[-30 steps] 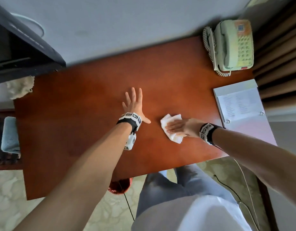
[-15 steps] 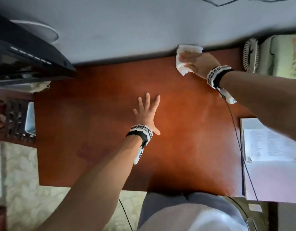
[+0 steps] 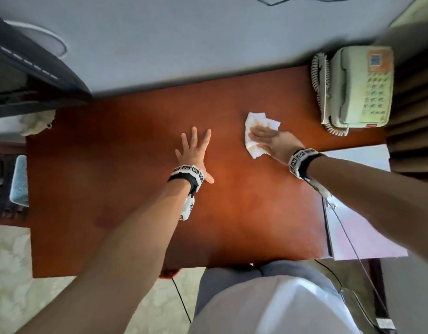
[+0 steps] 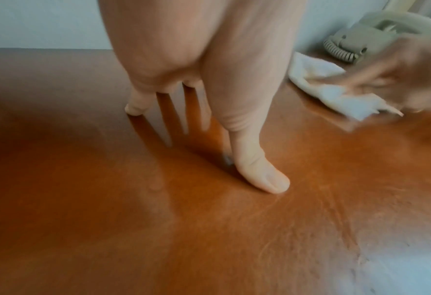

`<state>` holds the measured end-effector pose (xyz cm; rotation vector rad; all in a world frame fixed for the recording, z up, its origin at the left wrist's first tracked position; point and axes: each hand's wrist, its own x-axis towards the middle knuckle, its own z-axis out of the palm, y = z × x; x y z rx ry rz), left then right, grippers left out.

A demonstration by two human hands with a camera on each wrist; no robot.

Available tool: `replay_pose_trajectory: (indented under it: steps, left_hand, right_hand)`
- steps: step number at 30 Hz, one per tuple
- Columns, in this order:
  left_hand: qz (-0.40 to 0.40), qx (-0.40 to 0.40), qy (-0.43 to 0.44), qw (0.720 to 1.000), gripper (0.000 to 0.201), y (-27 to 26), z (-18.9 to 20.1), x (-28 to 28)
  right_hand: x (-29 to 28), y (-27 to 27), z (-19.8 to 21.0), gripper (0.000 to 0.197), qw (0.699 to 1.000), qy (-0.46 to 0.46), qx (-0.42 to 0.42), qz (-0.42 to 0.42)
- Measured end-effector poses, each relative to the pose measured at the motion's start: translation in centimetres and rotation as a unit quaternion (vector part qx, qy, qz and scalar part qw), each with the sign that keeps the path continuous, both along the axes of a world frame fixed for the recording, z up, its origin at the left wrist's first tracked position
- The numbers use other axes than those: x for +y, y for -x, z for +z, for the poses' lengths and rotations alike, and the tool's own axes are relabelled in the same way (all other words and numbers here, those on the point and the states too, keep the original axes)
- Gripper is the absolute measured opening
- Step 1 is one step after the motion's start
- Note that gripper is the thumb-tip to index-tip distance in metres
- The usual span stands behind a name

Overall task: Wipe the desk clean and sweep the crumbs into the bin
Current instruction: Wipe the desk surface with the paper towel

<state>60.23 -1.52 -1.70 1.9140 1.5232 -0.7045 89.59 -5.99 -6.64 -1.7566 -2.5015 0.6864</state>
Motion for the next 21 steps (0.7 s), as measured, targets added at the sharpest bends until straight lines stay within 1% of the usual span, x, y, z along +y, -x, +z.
replay_pose_trajectory:
  steps: [4, 6, 8, 10, 12, 14, 16, 18, 19, 21]
  left_hand:
    - [0.009, -0.006, -0.033, 0.999, 0.159, -0.1, 0.6, -2.0]
    - [-0.017, -0.023, -0.04, 0.999, 0.156, -0.2, 0.9, -4.2]
    - [-0.063, -0.041, -0.027, 0.997, 0.156, -0.4, 0.9, -6.6]
    - [-0.098, -0.046, -0.017, 0.994, 0.157, -0.9, 0.7, -8.6]
    - [-0.11, -0.047, -0.015, 0.993, 0.158, -1.6, 0.2, -9.6]
    - [-0.108, -0.048, -0.015, 0.993, 0.159, -2.5, 0.0, -9.5]
    - [-0.101, -0.051, -0.023, 0.993, 0.16, -3.4, 0.0, -8.6]
    - [-0.092, -0.051, -0.03, 0.994, 0.16, -4.3, 0.2, -7.4]
    - [-0.084, -0.051, -0.032, 0.995, 0.16, -4.8, 0.3, -6.6]
    - [-0.064, -0.05, -0.036, 0.996, 0.16, -5.8, 0.5, -4.8]
  right_hand:
    - [-10.6, 0.5, 0.2, 0.048, 0.999, 0.035, 0.005, 0.026]
    - [-16.0, 1.0, 0.2, 0.055, 0.997, 0.027, 0.029, 0.068]
    - [-20.7, 1.6, -0.2, 0.065, 0.989, 0.031, 0.075, 0.124]
    - [-24.4, 2.0, -0.3, 0.067, 0.978, 0.065, 0.106, 0.169]
    - [-27.0, 2.6, -0.4, 0.065, 0.971, 0.075, 0.104, 0.203]
    - [-27.8, 2.7, -0.6, 0.066, 0.965, 0.1, 0.103, 0.222]
    - [-27.0, 2.4, -1.3, 0.061, 0.959, 0.099, 0.098, 0.249]
    - [-25.1, 1.8, -1.0, 0.053, 0.96, 0.127, 0.119, 0.22]
    - [-23.8, 1.5, -0.8, 0.055, 0.965, 0.112, 0.128, 0.201]
    - [-20.9, 0.7, -0.7, 0.065, 0.979, 0.077, 0.104, 0.158]
